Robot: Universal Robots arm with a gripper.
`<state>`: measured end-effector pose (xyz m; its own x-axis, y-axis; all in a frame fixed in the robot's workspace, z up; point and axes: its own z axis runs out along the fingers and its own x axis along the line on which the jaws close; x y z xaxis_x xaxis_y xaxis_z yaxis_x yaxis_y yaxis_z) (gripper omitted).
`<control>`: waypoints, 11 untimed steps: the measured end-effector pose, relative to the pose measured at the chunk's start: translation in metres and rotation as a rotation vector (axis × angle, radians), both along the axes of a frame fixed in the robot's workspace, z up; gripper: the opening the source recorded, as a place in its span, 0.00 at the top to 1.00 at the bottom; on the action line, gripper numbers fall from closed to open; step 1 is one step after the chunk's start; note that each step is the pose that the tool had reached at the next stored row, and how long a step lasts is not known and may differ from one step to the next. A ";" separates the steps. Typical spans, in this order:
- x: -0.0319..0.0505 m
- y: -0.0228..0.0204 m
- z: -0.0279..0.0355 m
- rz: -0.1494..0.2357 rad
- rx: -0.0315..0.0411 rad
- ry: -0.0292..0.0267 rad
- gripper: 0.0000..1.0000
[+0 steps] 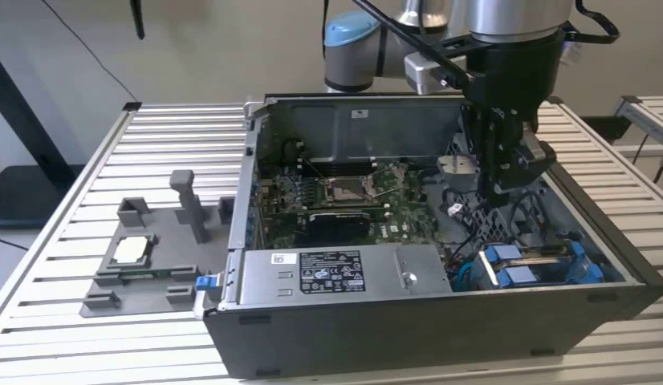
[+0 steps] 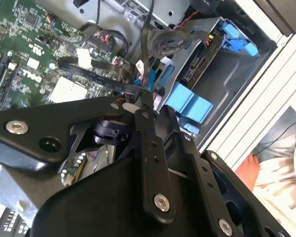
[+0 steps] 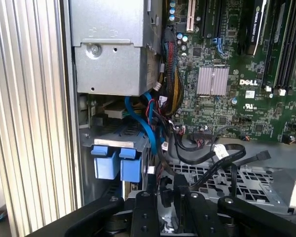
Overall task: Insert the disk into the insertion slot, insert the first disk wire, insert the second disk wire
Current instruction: 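Insert the second disk wire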
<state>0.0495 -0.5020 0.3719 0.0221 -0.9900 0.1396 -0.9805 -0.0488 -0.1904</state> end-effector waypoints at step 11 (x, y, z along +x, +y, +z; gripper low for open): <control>-0.0001 0.0000 0.0000 0.000 -0.0001 0.0000 0.81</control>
<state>0.0494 -0.5019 0.3719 0.0222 -0.9900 0.1396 -0.9805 -0.0488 -0.1905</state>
